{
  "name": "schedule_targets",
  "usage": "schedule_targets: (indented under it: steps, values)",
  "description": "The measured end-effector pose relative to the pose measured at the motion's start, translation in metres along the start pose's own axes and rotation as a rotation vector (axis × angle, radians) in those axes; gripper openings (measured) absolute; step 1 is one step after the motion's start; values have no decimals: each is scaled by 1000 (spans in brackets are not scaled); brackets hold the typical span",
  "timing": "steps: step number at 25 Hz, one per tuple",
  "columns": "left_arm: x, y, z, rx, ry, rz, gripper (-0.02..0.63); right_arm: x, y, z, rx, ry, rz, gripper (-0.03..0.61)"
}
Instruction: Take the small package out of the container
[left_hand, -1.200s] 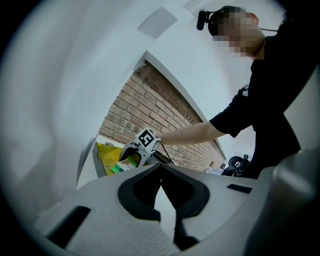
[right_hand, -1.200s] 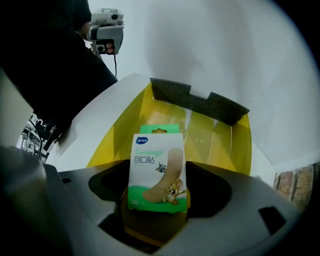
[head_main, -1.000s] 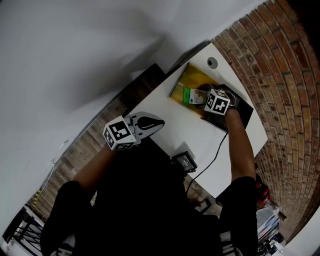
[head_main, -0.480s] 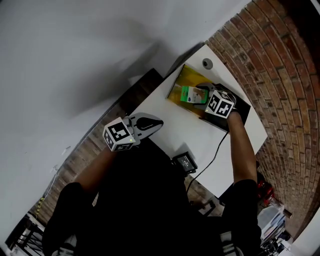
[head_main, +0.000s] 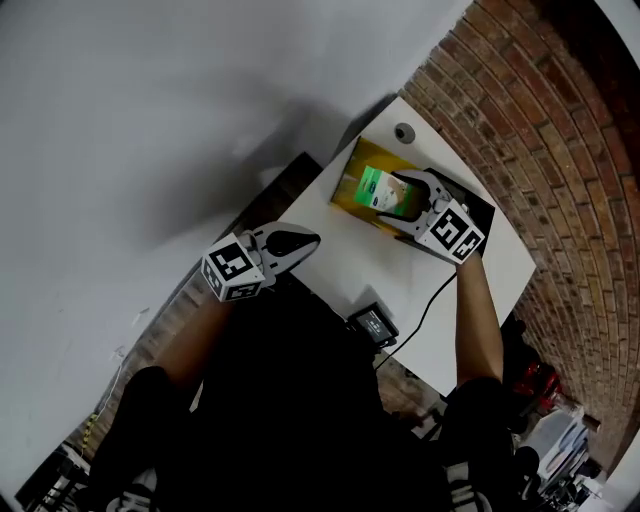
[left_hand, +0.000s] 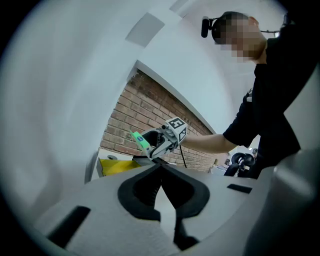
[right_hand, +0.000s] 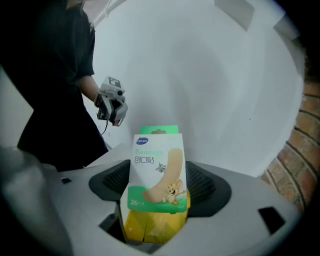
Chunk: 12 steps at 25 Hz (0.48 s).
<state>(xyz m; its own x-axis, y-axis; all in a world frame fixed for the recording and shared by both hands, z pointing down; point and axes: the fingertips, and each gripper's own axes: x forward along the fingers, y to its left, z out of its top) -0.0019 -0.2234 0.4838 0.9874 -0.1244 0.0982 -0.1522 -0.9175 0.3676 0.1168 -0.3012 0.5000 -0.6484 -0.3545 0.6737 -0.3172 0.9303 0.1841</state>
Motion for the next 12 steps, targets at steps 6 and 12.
schedule_targets:
  steps: [6,12]
  values:
    - [-2,-1,15,27,-9,9,14,-41,13,51,87,-253,-65,350]
    - [1,-13,38,78,-14,-16,14,-81,29,83,165,-471,-110,350]
